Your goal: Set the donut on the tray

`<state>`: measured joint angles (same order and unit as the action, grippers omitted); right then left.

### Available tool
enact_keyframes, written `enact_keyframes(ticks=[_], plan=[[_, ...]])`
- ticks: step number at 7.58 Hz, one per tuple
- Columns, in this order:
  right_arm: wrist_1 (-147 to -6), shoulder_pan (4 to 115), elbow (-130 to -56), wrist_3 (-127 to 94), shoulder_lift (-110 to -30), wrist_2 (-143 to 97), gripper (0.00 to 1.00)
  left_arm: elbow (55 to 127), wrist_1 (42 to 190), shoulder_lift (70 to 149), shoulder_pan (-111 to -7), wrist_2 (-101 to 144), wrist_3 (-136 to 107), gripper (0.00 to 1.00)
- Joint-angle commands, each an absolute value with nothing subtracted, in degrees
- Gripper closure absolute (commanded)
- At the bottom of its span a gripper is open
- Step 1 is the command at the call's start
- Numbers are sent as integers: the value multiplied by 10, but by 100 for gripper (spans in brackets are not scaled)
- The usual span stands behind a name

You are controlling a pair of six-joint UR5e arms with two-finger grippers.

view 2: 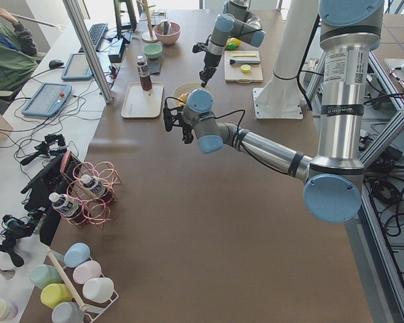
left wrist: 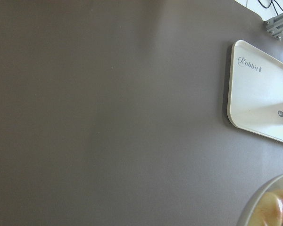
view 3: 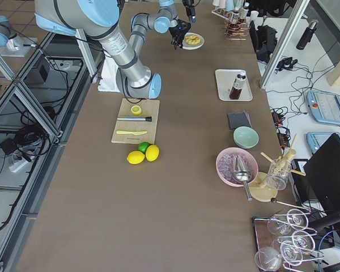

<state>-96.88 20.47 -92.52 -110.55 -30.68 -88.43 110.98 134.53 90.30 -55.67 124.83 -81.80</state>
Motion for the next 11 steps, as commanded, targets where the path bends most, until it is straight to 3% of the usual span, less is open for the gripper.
enact_keyframes(ticks=[1,4,5,6,8,9,11], plan=[[-969,193,-842,-1141,-241,-870,100,1135,1319,904,-506,1220,-824,3],[-969,192,-827,-1142,-231,-868,100,1144,1319,904,-463,1182,-823,15],[-968,192,-828,-1142,-231,-868,100,1144,1319,904,-463,1182,-821,22],[-969,191,-829,-1142,-232,-868,100,1145,1320,905,-463,1183,-821,38],[-969,189,-832,-1142,-235,-867,100,1152,1320,904,-464,1187,-821,85],[-969,188,-834,-1141,-235,-867,100,1153,1320,905,-465,1187,-821,100],[-969,189,-841,-1140,-236,-867,100,1151,1320,905,-465,1187,-821,100]])
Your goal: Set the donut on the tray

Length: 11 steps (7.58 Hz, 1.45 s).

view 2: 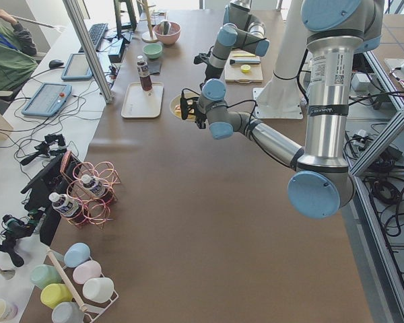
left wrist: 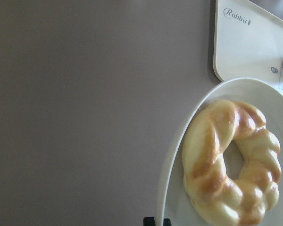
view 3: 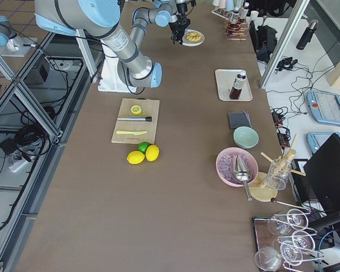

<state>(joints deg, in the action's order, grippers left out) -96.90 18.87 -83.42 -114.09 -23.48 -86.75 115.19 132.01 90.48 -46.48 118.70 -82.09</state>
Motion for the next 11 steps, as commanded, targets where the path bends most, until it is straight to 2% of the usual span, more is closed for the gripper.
enact_keyframes(ticks=[1,2,3,5,7,8,9,11], plan=[[-969,193,-852,-1136,-239,-867,100,1150,1320,905,-466,1188,-821,100],[-969,200,-856,-1130,-241,-869,39,1149,1319,905,-466,1188,-822,100],[-969,204,-862,-1098,-243,-869,0,1146,1318,905,-466,1188,-822,100],[-987,212,-916,-1065,-266,-874,0,1141,1291,923,-466,1188,-823,100],[-1010,229,-1023,-988,-342,-901,0,1122,1177,1009,-467,1184,-829,100],[-1009,259,-1044,-962,-368,-939,0,1092,1137,1066,-467,1184,-888,100],[-1010,296,-1048,-925,-383,-972,0,1032,1136,1129,-467,1184,-946,100],[-1005,385,-1046,-790,-443,-1042,0,934,1143,1200,-478,1183,-1045,100]])
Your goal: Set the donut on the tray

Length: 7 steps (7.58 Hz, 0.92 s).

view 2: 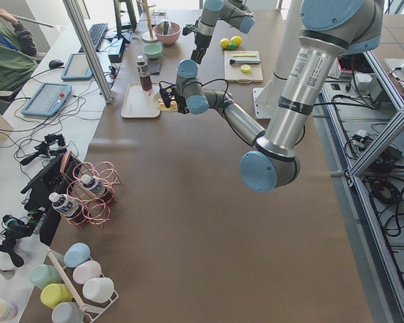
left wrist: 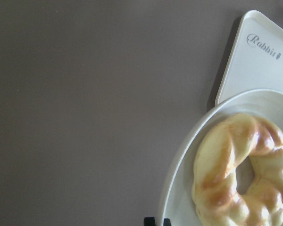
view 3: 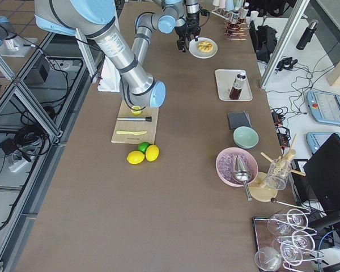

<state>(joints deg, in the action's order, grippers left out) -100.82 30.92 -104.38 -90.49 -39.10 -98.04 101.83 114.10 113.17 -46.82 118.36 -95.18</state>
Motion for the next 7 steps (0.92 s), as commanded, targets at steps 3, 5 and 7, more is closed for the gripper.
enact_keyframes(ticks=[3,5,7], plan=[[-1005,523,-1045,-524,-554,-1162,0,769,1173,1312,-476,1106,-1118,100],[-1005,589,-1047,-400,-610,-1207,0,608,1242,1384,-470,1061,-1128,100],[-1005,656,-1043,-253,-674,-1243,0,531,1255,1451,-462,1055,-1145,100]])
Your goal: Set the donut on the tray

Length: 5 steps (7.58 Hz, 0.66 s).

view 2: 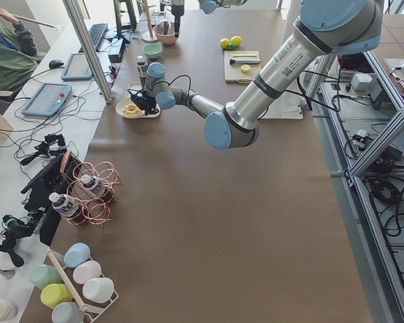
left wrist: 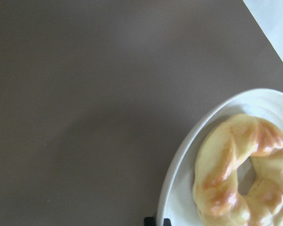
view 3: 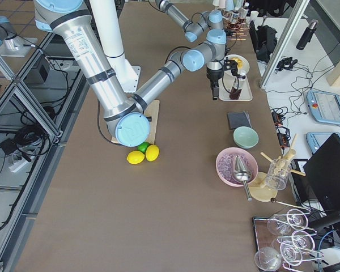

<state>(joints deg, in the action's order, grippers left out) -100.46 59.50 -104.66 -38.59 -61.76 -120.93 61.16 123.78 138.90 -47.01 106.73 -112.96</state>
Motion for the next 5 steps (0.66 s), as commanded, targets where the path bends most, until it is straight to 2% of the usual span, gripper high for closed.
enact_keyframes(ticks=[1,3,4,5], plan=[[-1005,691,-1039,-185,-704,-1260,0,514,1255,1474,-457,1044,-1154,100],[-1005,744,-1025,-76,-749,-1266,0,513,1255,1486,-452,1043,-1151,100],[-1005,758,-1016,-55,-757,-1277,0,517,1257,1488,-441,1043,-1085,6],[-1005,767,-1008,-38,-761,-1278,0,532,1259,1484,-438,1045,-1058,1]])
